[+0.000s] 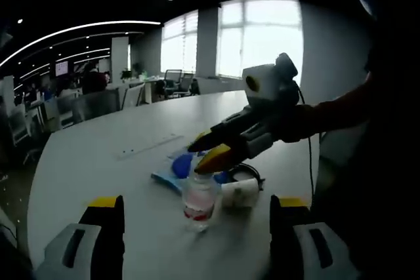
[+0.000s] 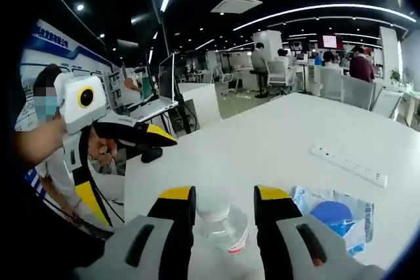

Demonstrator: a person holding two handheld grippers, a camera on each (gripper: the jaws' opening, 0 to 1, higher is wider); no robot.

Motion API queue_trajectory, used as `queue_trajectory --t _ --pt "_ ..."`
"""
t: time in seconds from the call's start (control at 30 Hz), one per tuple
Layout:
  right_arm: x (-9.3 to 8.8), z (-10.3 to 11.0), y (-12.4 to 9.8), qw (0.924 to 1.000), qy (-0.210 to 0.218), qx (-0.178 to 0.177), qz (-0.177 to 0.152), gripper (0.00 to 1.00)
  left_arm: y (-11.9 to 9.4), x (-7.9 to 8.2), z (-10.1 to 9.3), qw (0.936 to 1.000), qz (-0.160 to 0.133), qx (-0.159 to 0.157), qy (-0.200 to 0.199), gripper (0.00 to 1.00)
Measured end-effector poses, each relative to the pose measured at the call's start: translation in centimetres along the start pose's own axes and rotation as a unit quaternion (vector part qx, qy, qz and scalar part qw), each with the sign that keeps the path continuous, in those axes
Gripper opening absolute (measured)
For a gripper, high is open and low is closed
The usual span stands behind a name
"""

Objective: Arrange the tabletop items into an orderly group along one side of the table until the central work area is clear of visible clutter.

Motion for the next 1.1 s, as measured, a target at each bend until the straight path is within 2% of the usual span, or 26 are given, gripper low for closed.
queue_trajectory --t 0.23,0.33,0.53,0.57,0.63,0.67,0.7,0.87,1.1 --pt "0.6 -1.4 -2.7 0.9984 0.035 -0.029 -0.033 0.37 0.8 0.9 0.4 0.9995 -0.002 -0.023 0.021 0.89" --pt "0.4 -2.0 -3.7 0.9977 0.037 -0.043 -0.036 0.4 1.1 1.2 0.5 0.9991 -0.002 -0.032 0.027 0.88" --pt "0.2 -3.2 -6.7 0.9943 0.053 -0.079 -0.049 0.48 2.1 1.8 0.2 0.9964 -0.004 -0.071 0.046 0.86" --pt "0.0 -3.5 -7.3 0.9933 0.056 -0.087 -0.051 0.49 2.4 2.1 0.1 0.9947 -0.012 -0.087 0.053 0.86" --pt "-0.4 -4.1 -8.4 0.9916 0.056 -0.104 -0.053 0.51 2.7 2.7 -0.5 0.9919 -0.027 -0.117 0.041 0.87" --pt "-0.8 -4.6 -9.0 0.9894 0.061 -0.121 -0.052 0.52 2.8 3.0 -0.6 0.9905 -0.032 -0.125 0.048 0.87" --pt "-0.9 -4.7 -9.1 0.9891 0.063 -0.123 -0.052 0.53 2.9 3.2 -0.7 0.989 -0.037 -0.132 0.055 0.87" --pt "-2.1 -5.5 -10.7 0.9859 0.072 -0.142 -0.051 0.6 3.8 2.9 -1.4 0.9819 -0.019 -0.168 0.085 0.84" --pt "-3.7 -5.9 -12.9 0.9841 0.067 -0.161 -0.034 0.72 5.0 2.8 -2.2 0.974 -0.008 -0.205 0.097 0.83"
Point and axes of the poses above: the point that each gripper's makers call its tool centre point, and the gripper's own axes: y roughly forward along the fingers, z roughly to its left, x roughly out of its top, the point moved 2 cm from there along -y, roughly backward along the fingers
